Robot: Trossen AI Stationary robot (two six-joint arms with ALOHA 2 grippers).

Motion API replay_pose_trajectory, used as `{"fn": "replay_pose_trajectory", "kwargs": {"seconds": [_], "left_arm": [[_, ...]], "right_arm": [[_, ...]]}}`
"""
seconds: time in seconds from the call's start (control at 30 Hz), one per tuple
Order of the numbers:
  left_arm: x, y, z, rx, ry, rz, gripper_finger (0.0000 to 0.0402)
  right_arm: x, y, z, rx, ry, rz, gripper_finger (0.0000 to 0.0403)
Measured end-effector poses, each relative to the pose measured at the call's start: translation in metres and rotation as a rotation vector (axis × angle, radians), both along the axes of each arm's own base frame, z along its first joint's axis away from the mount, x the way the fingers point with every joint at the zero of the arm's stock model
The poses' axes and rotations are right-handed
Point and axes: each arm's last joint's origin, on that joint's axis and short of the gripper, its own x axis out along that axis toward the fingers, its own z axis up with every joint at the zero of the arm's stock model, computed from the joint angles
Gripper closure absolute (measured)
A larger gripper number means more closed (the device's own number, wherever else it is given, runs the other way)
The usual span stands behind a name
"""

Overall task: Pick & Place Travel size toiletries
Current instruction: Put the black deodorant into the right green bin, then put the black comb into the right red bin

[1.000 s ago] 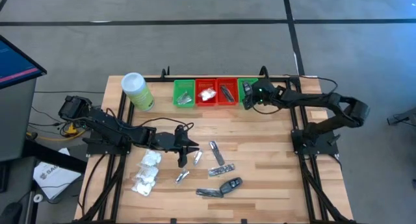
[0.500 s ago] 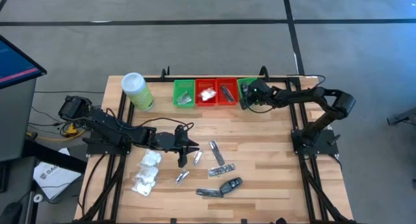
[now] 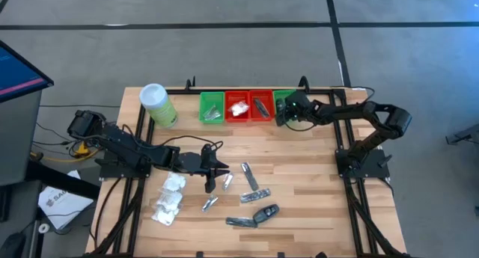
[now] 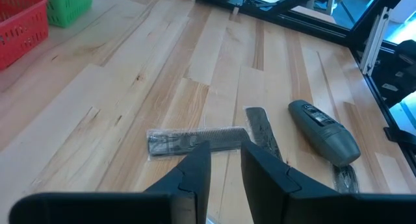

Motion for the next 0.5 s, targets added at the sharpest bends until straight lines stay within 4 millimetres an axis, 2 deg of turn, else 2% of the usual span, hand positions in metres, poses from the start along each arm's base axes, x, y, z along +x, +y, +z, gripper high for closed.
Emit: {"fn": "replay_pose_trajectory", "kwargs": {"seconds": [0.13, 0.33, 0.5], "left_arm": [[0.0, 0.0, 0.0, 0.0, 0.0, 0.0, 0.0326], [0.0, 0.0, 0.0, 0.0, 0.0, 0.0, 0.0326], [0.0, 0.0, 0.0, 0.0, 0.0, 0.0, 0.0326]], "right_arm": [[0.002, 0.002, 0.003, -0.001, -0.001, 0.012, 0.0183], [0.002, 0.004, 0.027, -0.029, -0.03, 0.02, 0.019], [0.0, 0.023, 0.046, -0.037, -0.041, 0.077, 0.0199]]}}
